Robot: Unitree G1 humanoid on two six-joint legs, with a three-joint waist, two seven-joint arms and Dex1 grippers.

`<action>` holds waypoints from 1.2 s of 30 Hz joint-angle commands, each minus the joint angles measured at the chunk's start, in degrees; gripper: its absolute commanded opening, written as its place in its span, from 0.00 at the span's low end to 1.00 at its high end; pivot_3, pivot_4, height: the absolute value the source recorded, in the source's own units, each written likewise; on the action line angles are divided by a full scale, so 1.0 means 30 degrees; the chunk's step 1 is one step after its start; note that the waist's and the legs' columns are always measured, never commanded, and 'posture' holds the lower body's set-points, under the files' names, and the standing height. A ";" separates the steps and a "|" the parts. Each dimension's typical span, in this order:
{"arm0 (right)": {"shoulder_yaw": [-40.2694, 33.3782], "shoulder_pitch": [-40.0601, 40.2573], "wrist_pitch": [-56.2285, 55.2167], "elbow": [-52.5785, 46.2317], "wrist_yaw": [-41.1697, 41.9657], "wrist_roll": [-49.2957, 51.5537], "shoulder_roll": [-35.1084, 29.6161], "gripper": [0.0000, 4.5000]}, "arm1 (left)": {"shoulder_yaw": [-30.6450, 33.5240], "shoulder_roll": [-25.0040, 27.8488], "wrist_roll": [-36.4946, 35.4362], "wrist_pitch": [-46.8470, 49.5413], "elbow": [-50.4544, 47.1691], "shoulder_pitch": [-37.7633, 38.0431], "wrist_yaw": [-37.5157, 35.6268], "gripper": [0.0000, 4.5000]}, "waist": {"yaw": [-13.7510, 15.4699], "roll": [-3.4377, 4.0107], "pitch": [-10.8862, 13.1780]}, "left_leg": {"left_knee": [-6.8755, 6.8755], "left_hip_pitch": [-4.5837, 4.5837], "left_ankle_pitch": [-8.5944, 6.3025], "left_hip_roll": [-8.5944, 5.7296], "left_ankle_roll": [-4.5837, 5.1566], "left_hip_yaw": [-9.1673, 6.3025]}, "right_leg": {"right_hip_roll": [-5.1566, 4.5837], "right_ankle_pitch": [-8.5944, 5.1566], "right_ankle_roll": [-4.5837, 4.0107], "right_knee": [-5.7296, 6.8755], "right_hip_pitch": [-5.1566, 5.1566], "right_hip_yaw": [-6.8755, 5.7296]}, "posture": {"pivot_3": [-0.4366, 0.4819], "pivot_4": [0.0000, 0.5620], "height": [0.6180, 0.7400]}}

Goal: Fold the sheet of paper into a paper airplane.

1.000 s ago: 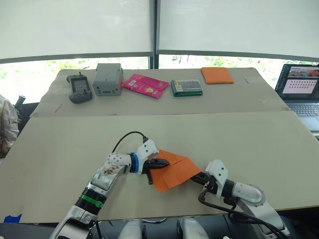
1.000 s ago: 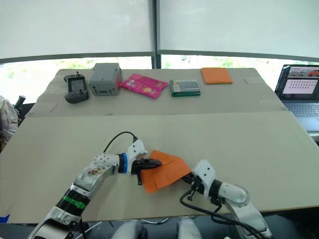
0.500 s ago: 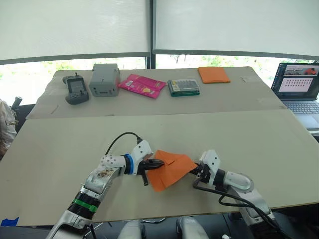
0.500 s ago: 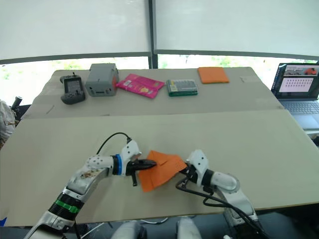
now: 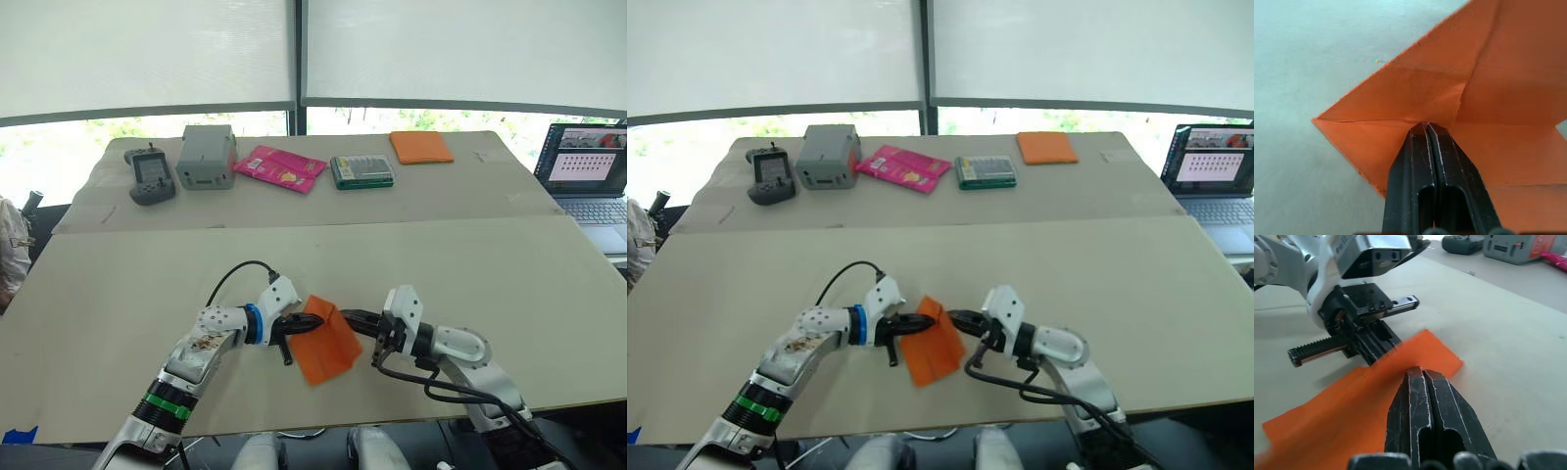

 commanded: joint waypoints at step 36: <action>0.2940 -0.3419 0.7667 0.0883 -0.1715 -0.3594 -0.0354 0.00 | 0.0108 0.2355 -0.0935 0.2425 -0.3684 0.0895 0.0251 0.01 | 0.0047 0.0000 0.0017 | 0.0003 -0.0001 0.0001 0.0000 -0.0004 0.0004 | -0.0002 0.0013 -0.0029 0.0014 -0.0020 -0.0002 | 0.48 0.27 1.00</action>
